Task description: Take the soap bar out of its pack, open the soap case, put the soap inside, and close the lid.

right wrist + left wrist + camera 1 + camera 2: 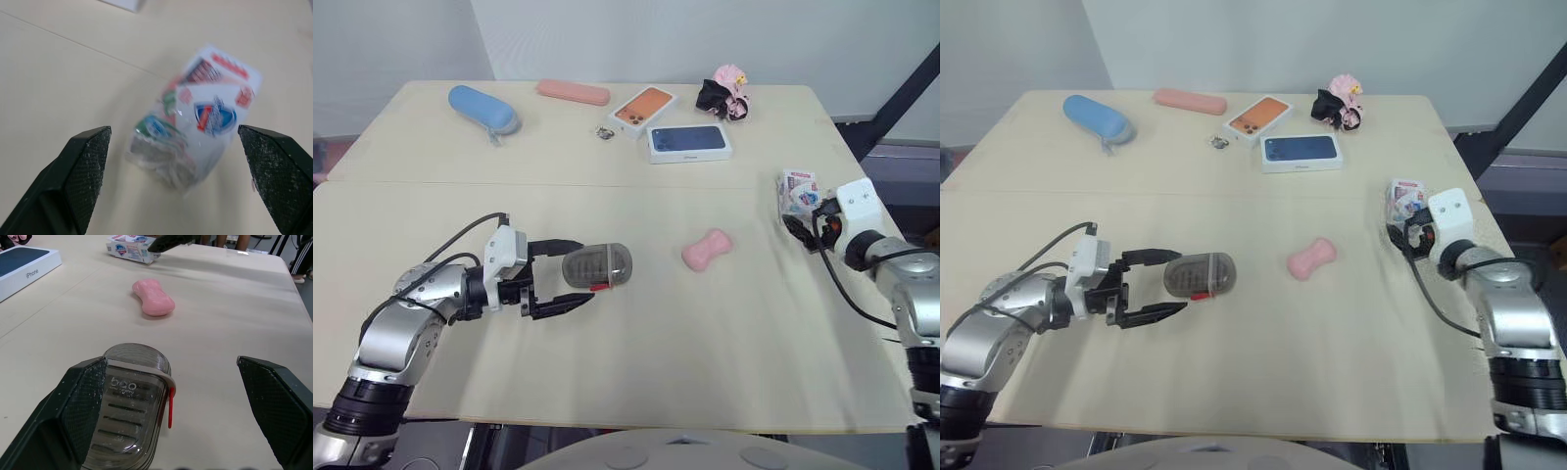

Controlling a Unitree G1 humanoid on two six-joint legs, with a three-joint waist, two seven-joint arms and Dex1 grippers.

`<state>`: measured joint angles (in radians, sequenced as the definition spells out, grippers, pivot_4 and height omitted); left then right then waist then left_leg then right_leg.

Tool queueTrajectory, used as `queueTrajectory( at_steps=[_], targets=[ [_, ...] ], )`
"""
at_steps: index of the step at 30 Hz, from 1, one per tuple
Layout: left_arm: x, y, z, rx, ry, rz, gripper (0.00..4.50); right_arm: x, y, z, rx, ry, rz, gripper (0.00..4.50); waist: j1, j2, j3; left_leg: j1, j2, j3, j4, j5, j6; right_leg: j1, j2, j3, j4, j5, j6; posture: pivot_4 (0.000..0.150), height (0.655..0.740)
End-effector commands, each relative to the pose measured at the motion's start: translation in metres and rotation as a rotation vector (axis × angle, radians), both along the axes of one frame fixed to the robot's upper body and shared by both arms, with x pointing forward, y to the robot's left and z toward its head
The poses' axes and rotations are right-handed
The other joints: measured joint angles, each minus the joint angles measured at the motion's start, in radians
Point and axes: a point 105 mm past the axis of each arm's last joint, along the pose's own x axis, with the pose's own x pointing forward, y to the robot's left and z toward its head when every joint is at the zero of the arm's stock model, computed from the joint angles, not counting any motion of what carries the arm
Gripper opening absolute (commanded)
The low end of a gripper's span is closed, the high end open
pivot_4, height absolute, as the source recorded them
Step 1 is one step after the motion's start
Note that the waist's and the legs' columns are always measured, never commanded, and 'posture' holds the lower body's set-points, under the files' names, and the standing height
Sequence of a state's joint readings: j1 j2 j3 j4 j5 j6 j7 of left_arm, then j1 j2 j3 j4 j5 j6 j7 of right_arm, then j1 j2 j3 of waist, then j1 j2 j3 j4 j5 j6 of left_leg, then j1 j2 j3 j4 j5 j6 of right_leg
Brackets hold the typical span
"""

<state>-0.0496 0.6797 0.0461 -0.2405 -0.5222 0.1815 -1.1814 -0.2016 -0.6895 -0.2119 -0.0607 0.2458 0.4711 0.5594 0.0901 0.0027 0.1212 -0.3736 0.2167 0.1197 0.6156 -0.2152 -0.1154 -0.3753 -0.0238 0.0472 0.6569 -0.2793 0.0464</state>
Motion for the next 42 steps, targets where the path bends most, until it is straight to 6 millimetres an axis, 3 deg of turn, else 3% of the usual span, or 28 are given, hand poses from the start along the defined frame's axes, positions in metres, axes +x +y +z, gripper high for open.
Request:
queueTrajectory(
  at_steps=[1, 5, 15, 42],
  targets=[
    [0.007, 0.004, 0.004, 0.058, -0.058, -0.016, 4.5, -0.004, 0.001, 0.04, -0.052, -0.146, 0.234, 4.47, -0.002, 0.0, 0.0, 0.0, 0.0, 0.0, 0.0, 0.0, 0.0, 0.0, -0.001, 0.0, 0.0, 0.0, 0.0, 0.15, 0.74],
    [0.015, 0.007, 0.001, 0.113, -0.069, -0.036, 4.5, -0.022, 0.018, 0.045, 0.031, -0.127, 0.501, 4.47, -0.008, 0.0, 0.0, -0.002, 0.0, 0.0, 0.0, 0.0, 0.001, 0.002, 0.0, 0.0, 0.0, 0.0, 0.0, 0.15, 0.74],
    [0.042, 0.009, -0.013, 0.289, -0.083, -0.077, 4.5, -0.086, 0.045, -0.023, 0.054, 0.134, 0.935, 4.47, 0.004, 0.0, 0.0, -0.002, 0.0, -0.001, 0.004, -0.001, 0.004, 0.004, -0.001, -0.001, 0.0, 0.0, 0.0, 0.15, 0.74],
    [0.056, -0.009, -0.042, 0.394, -0.093, -0.129, 4.5, -0.082, 0.058, -0.026, 0.07, 0.102, 0.924, 4.47, 0.006, 0.0, 0.0, -0.002, 0.0, -0.001, 0.006, -0.001, 0.004, 0.004, -0.002, -0.001, 0.001, 0.0, 0.0, 0.15, 0.74]
  ],
)
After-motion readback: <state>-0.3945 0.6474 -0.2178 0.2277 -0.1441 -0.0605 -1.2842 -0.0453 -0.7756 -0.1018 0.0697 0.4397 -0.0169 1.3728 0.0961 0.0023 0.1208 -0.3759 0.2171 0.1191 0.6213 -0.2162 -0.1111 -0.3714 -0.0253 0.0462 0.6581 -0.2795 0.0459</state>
